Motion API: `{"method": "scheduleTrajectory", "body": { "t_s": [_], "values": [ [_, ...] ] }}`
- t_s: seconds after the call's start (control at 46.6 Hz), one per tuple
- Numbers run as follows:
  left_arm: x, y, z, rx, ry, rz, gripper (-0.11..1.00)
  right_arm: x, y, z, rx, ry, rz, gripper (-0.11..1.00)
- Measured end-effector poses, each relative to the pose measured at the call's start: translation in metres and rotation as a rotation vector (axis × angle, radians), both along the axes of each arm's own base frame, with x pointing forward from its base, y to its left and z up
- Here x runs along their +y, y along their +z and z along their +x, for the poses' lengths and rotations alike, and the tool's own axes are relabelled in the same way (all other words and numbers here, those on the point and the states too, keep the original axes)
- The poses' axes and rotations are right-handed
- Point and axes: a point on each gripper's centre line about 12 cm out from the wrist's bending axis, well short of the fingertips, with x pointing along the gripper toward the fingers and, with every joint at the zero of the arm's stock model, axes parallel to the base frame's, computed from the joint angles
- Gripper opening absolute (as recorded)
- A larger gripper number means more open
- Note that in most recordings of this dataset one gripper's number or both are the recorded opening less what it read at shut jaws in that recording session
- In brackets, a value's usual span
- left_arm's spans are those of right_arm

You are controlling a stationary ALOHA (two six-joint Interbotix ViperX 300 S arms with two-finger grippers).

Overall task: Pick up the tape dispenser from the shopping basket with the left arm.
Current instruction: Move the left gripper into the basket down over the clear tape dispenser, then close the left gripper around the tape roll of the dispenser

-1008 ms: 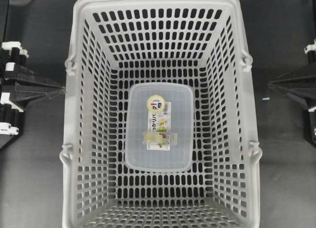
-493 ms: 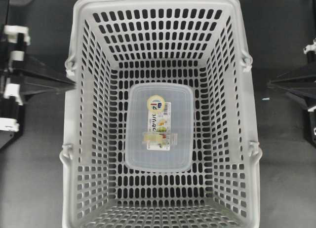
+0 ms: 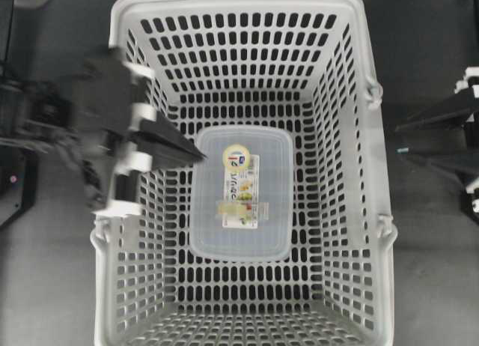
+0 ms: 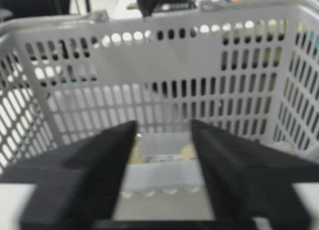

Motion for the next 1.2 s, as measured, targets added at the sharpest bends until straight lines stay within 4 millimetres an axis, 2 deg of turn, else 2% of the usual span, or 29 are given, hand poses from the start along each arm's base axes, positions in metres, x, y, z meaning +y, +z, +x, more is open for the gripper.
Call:
{"method": "scheduleTrajectory", "body": {
  "t_s": [0.086, 0.193, 0.257, 0.45, 0.493, 0.558, 0.836, 1.029, 1.072, 1.115, 1.201],
  "values": [
    [-0.001, -0.008, 0.016, 0.054, 0.001, 0.004, 0.01, 0.000, 0.000, -0.001, 0.008, 0.002, 0.000, 0.72],
    [-0.002, -0.022, 0.035, 0.132, 0.009, -0.001, 0.06, 0.000, 0.002, -0.003, 0.000, 0.002, -0.003, 0.74],
    [-0.003, -0.033, 0.046, 0.183, 0.015, -0.004, 0.20, 0.000, 0.004, -0.004, -0.006, 0.001, -0.004, 0.73],
    [-0.009, -0.060, 0.065, 0.306, 0.032, -0.020, 0.74, 0.000, 0.006, -0.006, -0.020, 0.001, -0.004, 0.73],
    [-0.012, -0.068, 0.068, 0.335, 0.035, -0.027, 0.84, 0.000, 0.007, -0.006, -0.025, 0.001, -0.006, 0.73],
    [-0.015, -0.077, 0.072, 0.366, 0.040, -0.034, 0.90, 0.000, 0.007, -0.006, -0.023, 0.001, -0.006, 0.73],
    [-0.026, -0.123, 0.084, 0.478, 0.058, -0.052, 0.89, 0.000, 0.007, -0.007, -0.025, 0.002, -0.004, 0.73],
    [-0.030, -0.136, 0.084, 0.517, 0.055, -0.046, 0.85, 0.000, 0.007, -0.007, -0.025, 0.002, -0.001, 0.73],
    [-0.030, -0.137, 0.083, 0.521, 0.056, -0.048, 0.80, 0.000, 0.007, -0.007, -0.025, 0.002, -0.001, 0.73],
    [-0.029, -0.137, 0.083, 0.525, 0.055, -0.046, 0.71, 0.000, 0.007, -0.007, -0.025, 0.002, -0.001, 0.73],
    [-0.029, -0.135, 0.081, 0.538, 0.056, -0.041, 0.47, 0.000, 0.007, -0.007, -0.026, 0.002, -0.001, 0.73]
  ]
}}
